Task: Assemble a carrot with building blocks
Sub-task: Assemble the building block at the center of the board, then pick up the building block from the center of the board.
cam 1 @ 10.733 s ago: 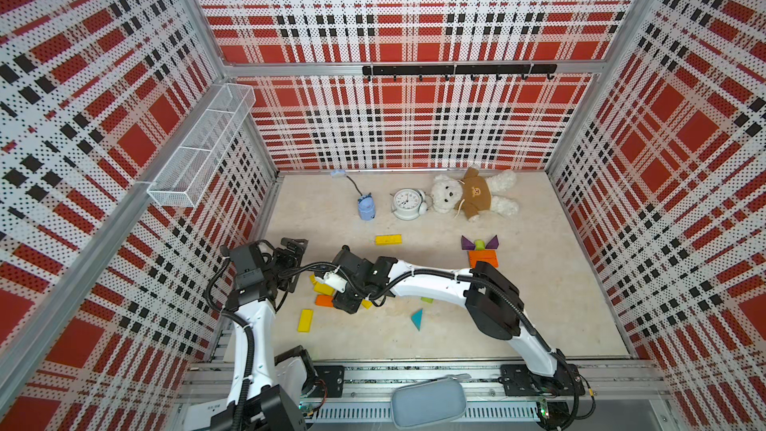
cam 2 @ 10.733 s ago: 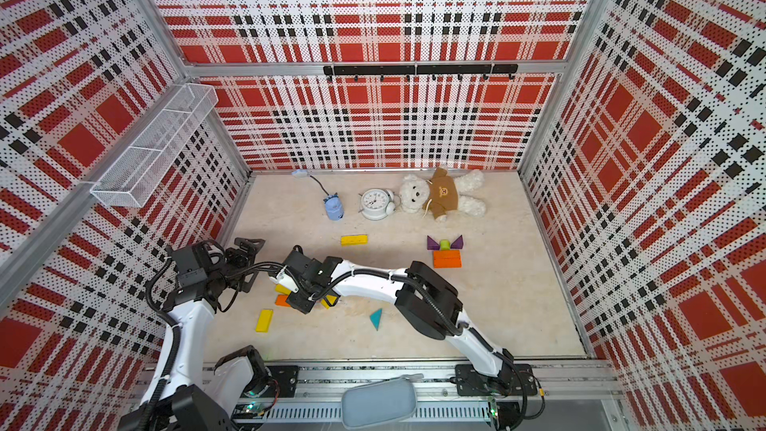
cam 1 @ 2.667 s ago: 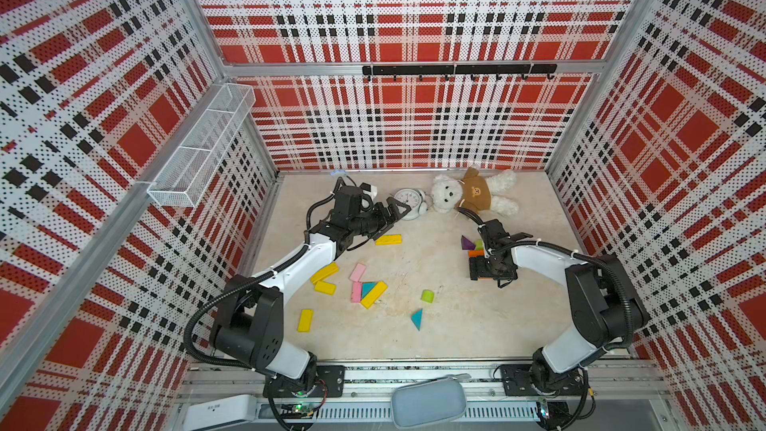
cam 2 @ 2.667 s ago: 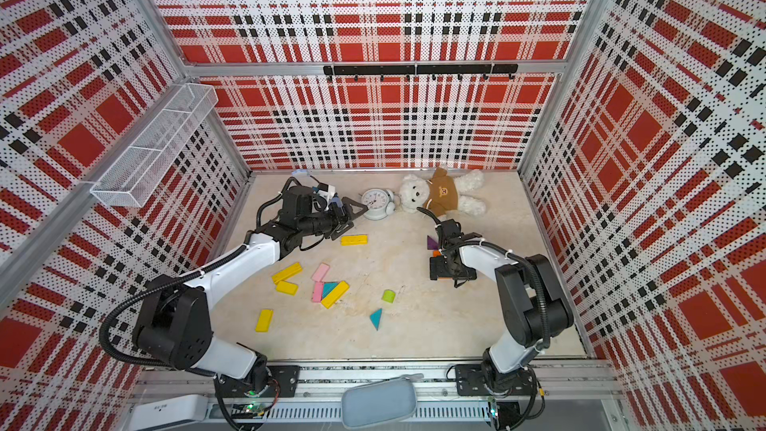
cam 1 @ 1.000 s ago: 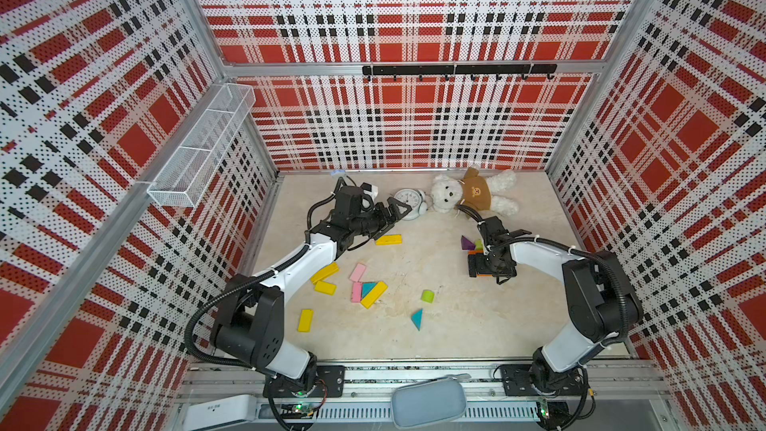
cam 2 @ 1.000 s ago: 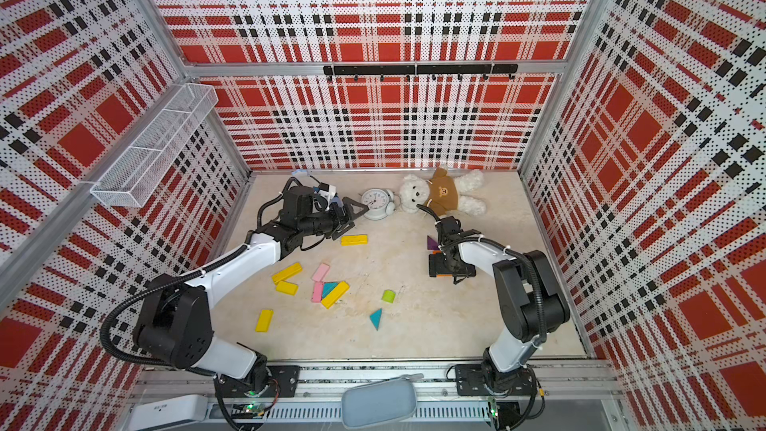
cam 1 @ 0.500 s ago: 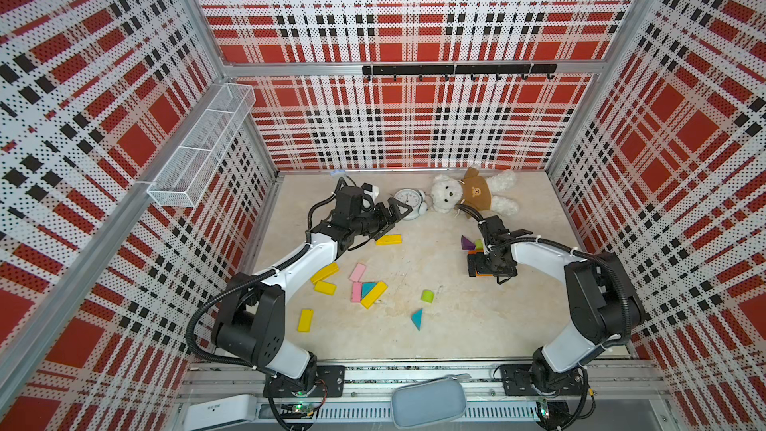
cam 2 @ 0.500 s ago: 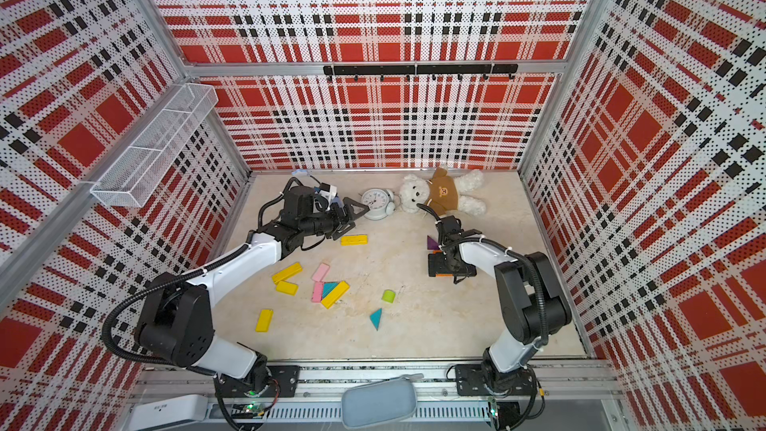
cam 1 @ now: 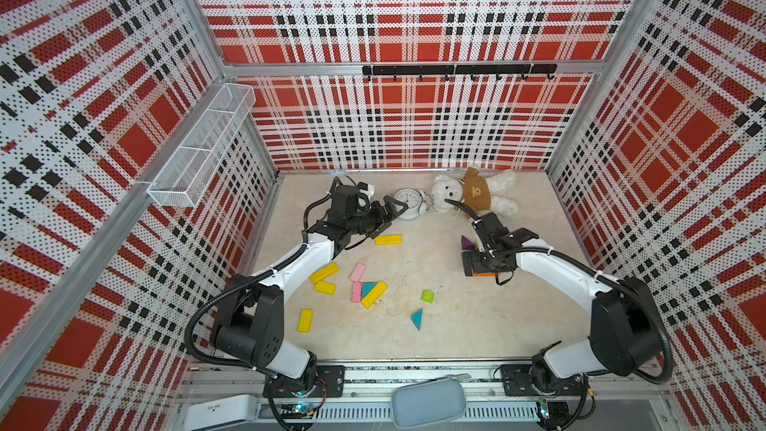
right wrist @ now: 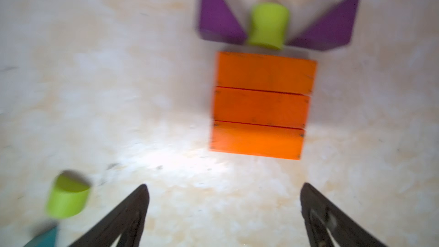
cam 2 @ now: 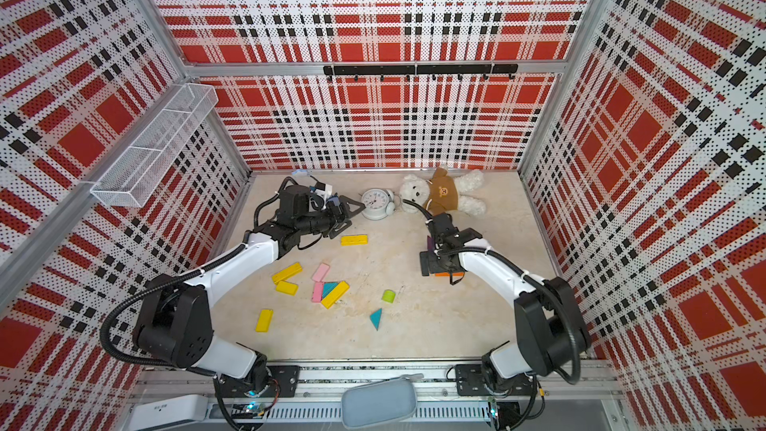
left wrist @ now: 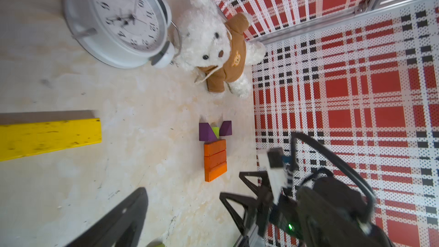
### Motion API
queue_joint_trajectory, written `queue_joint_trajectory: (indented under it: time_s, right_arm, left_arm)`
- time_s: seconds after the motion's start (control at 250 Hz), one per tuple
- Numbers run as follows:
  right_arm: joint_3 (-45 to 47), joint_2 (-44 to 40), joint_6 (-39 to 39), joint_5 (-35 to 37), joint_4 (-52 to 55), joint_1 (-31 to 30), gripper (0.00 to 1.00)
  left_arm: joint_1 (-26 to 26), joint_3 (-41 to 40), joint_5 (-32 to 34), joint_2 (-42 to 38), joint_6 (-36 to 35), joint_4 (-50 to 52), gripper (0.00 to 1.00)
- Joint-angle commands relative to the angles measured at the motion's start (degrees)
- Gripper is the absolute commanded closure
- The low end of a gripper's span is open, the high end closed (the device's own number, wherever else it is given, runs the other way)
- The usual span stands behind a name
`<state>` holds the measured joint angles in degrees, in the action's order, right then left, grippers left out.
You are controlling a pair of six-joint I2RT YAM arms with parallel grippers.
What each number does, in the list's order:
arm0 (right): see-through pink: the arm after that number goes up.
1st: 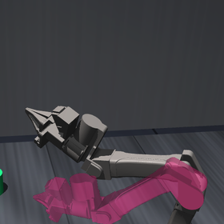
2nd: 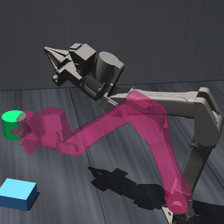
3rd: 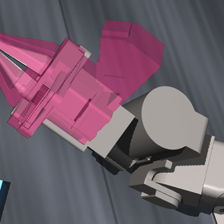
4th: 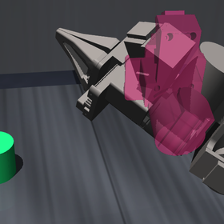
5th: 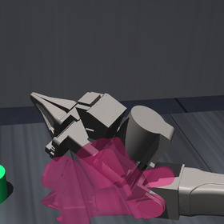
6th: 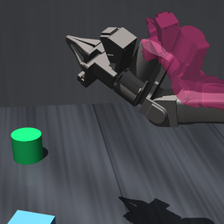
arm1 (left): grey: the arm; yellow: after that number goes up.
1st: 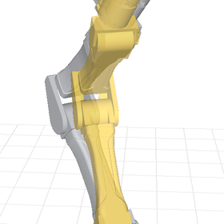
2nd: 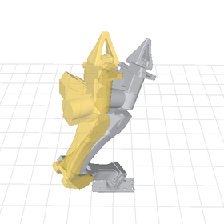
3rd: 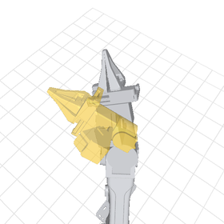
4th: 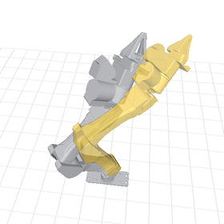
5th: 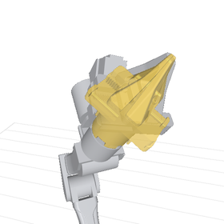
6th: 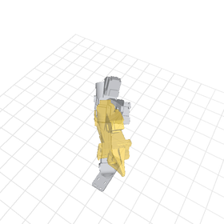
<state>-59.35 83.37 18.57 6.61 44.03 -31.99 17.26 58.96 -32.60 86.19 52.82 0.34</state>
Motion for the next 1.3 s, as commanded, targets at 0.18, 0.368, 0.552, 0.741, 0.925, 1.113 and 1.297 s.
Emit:
queue_joint_trajectory:
  time_s: [0.18,0.368,0.552,0.741,0.925,1.113,1.297]
  right_arm:
    - [-21.3,19.2,-3.2,-0.5,-8.1,-23.9,0.18]
    - [-36.8,33.3,-11.0,-3.0,-9.4,-27.5,0.13]
    - [-44.2,41.7,-16.1,-6.8,-10.7,-27.6,0.08]
    - [-51.5,49.1,-18.0,-8.5,-8.8,-27.7,0.10]
    - [-55.9,54.3,-19.4,-7.2,-7.3,-27.9,0.13]
    - [-59.1,57.7,-19.2,-5.8,-5.6,-27.9,0.19]
    - [-57.7,57.3,-18.1,-4.9,-5.9,-27.9,0.38]
  left_arm:
    - [-19.7,-2.4,3.8,-4.9,2.6,-1.3,0.00]
    - [-25.3,-2.2,2.8,-4.7,2.9,-1.3,0.00]
    - [-28.0,-2.5,2.1,-3.8,4.3,-1.8,0.00]
    - [-28.2,-3.1,2.4,-3.8,4.4,-2.4,0.01]
    - [-28.5,-3.1,1.8,-3.4,4.9,-3.0,0.00]
    - [-28.3,-3.3,1.5,-3.4,5.0,-3.5,0.00]
    - [-28.4,-3.4,1.4,-3.4,5.2,-3.7,0.01]
